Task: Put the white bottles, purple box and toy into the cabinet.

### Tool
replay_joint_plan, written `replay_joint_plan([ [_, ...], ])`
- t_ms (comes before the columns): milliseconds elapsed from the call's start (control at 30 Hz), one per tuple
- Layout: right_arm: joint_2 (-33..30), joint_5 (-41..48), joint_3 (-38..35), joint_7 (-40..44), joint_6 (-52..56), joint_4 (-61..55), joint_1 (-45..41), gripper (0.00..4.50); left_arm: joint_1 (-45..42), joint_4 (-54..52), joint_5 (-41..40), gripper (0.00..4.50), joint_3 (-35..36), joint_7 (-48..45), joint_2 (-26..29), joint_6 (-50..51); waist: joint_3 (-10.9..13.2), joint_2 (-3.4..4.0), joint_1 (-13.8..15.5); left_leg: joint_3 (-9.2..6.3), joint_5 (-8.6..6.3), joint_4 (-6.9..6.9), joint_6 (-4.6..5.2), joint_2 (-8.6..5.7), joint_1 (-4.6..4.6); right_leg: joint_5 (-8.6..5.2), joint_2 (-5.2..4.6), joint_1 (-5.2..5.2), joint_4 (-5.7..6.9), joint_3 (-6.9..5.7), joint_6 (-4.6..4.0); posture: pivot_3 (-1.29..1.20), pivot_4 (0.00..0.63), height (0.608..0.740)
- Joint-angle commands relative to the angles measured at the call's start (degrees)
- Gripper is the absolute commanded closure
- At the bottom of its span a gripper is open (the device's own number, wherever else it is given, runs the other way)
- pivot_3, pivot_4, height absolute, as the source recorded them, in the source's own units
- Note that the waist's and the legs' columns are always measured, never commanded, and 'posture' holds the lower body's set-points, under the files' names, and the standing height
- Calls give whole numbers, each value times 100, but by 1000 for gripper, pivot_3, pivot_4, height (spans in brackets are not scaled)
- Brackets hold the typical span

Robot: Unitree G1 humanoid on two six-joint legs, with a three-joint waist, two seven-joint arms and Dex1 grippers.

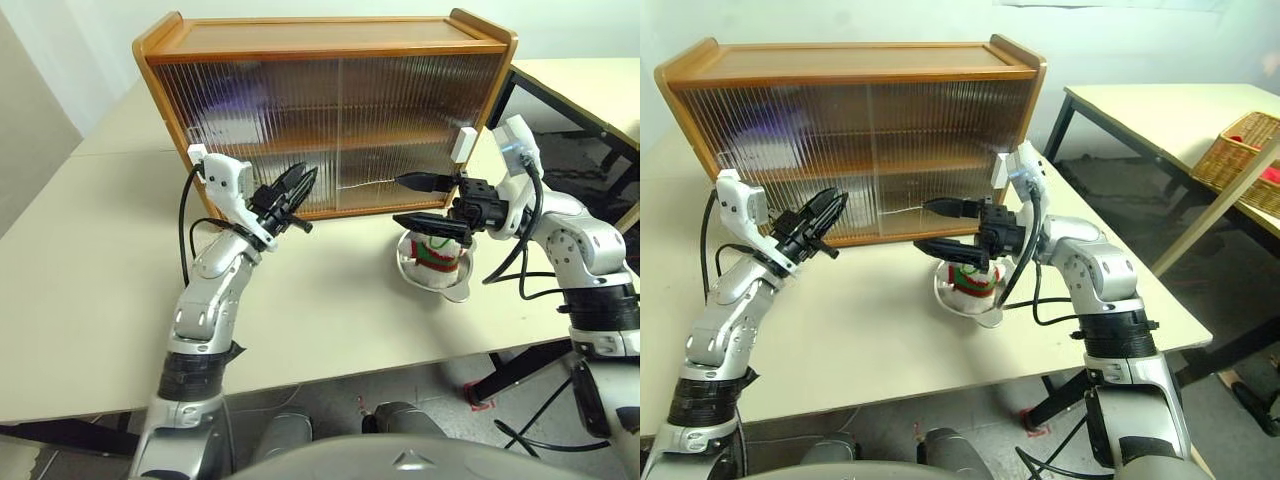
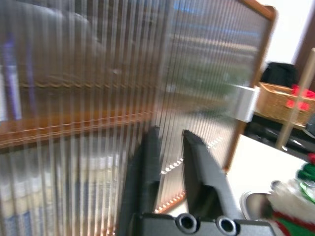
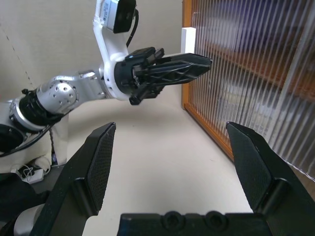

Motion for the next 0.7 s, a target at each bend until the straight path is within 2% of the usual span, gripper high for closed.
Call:
replay_joint_plan([
  [33,-8,-78,34,34,-64,41,-45,0,128,-14,-287,2130,216,-618,464,88,0,1,0,-4,0,-1,0,1,1,0,1,-1,1,0,0,-43,0,740],
  [233,-21,-77,29,27,-77,41,-33,0,391,12,-866,31,513,-1662,1215,194,-2,5,9,-18,-2,-1,-3,2,-2,-4,-1,-6,2,1,-6,-42,0,740],
  [367,-36,-120,-1,-21,-137,65,15,0,676,-5,-1594,8,807,-2527,1715,598,-3,7,8,-26,-10,-2,-17,15,-10,-6,-10,-18,2,6,-16,-43,0,740],
  [433,-28,-166,-48,-112,-197,118,23,0,769,1,-1772,8,860,-2806,1907,711,-4,8,5,-24,-18,-2,-31,42,-16,-5,-14,-30,2,13,-50,-43,0,740],
  [533,-17,-259,-191,-318,-362,295,1,0,769,36,-1790,8,890,-2907,2013,734,-6,12,12,-39,-19,-13,-33,55,-21,15,-16,-46,4,2,-110,-50,0,740],
  [700,-48,-535,-412,-740,-801,696,47,0,714,-9,-1834,8,924,-2882,2032,819,-8,17,-1,-39,-19,-26,-32,73,-27,6,2,-63,17,2,-112,-53,0,740],
])
